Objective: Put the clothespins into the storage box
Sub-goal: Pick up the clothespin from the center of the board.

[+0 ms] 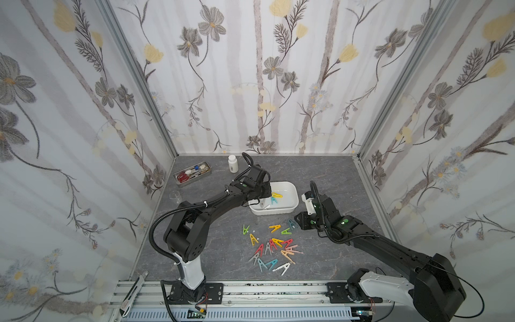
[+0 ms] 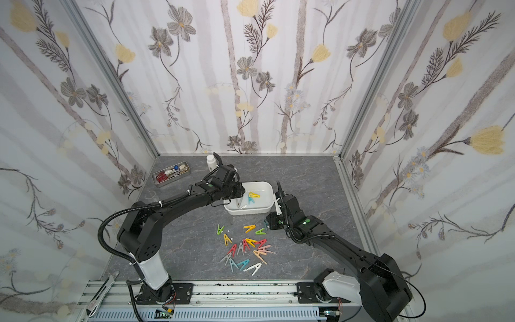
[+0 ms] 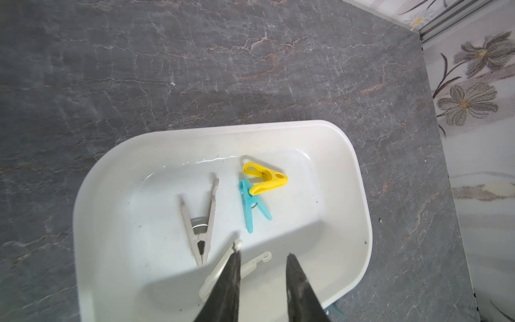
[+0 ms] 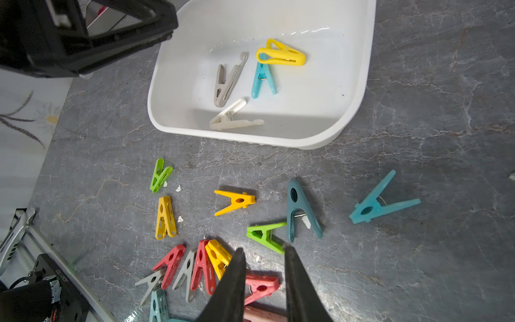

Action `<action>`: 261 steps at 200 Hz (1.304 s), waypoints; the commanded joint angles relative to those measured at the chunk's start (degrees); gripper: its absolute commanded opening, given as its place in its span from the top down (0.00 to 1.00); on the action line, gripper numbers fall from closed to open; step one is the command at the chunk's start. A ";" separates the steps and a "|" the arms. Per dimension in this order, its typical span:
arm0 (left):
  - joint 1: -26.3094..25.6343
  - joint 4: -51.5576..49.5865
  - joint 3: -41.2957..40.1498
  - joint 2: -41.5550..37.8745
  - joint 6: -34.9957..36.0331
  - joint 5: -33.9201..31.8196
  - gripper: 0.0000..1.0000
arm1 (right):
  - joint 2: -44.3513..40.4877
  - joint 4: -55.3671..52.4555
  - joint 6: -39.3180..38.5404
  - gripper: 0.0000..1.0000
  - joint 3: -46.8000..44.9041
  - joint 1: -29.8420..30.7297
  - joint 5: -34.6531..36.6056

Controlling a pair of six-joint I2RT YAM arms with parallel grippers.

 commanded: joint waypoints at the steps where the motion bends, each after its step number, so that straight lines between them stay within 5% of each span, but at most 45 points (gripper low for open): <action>1: 0.04 -3.73 -1.62 -2.90 2.42 -3.17 0.71 | 0.78 -2.44 -1.94 0.73 1.01 -1.13 -0.59; 81: 0.60 -2.18 -13.86 -16.93 0.63 -6.21 0.61 | 3.84 -10.79 -5.98 0.70 4.84 -5.83 5.00; 156: 3.27 -0.23 -23.56 -27.83 -3.00 -7.06 0.56 | 16.14 -9.04 -8.83 0.65 10.51 -9.21 6.41; 261: 5.36 -0.24 -27.04 -32.17 -2.95 -5.97 0.55 | 28.30 -9.59 -7.75 0.65 15.28 -9.61 6.16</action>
